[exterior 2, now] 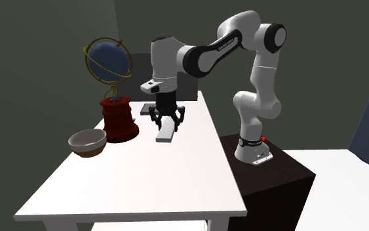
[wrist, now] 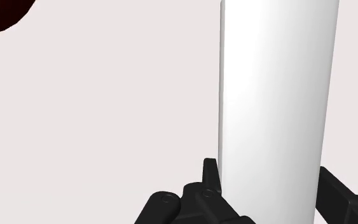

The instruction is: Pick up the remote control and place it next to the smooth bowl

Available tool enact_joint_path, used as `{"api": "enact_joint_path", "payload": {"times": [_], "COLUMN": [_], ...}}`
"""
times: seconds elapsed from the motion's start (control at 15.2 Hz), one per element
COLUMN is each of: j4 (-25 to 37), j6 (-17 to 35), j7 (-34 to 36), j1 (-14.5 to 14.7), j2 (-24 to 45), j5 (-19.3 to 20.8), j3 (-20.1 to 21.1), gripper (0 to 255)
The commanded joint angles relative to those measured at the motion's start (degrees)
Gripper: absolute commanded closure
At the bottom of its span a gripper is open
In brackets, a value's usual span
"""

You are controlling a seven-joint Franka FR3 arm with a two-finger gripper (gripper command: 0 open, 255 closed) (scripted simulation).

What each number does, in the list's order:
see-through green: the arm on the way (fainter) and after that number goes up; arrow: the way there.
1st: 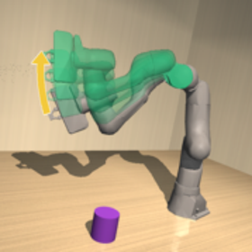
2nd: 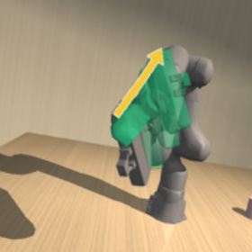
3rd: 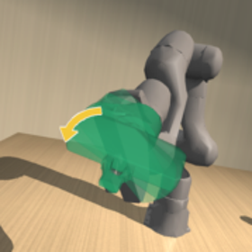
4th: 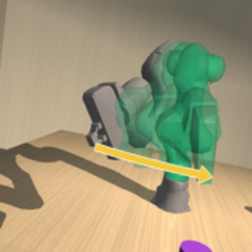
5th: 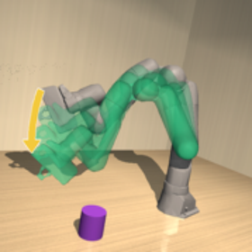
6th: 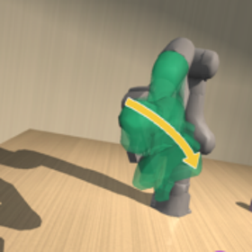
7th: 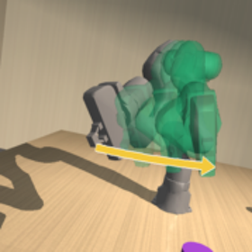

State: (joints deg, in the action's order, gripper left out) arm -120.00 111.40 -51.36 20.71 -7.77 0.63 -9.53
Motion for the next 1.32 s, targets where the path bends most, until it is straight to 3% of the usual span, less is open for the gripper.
{"api": "enact_joint_path", "payload": {"times": [0.0,0.4,0.73,0.92,0.99,1.25], "j4": [5.58,23.54,42.99,59.44,72.14,66.51], "j6": [-0.37,-4.33,-10.49,-16.62,-21.76,-17.61], "j7": [-0.97,-3.13,-4.31,-4.49,-4.26,-4.46], "j1": [-0.09,-1.10,-2.97,-4.82,-6.26,-5.80], "j2": [5.28,19.55,33.05,43.42,50.94,49.50], "j5": [-0.87,-3.52,-5.77,-7.09,-7.84,-7.67], "j3": [-0.45,-1.00,-0.90,-0.51,-0.16,-0.15], "gripper": [255,255,255,255,255,255]}}
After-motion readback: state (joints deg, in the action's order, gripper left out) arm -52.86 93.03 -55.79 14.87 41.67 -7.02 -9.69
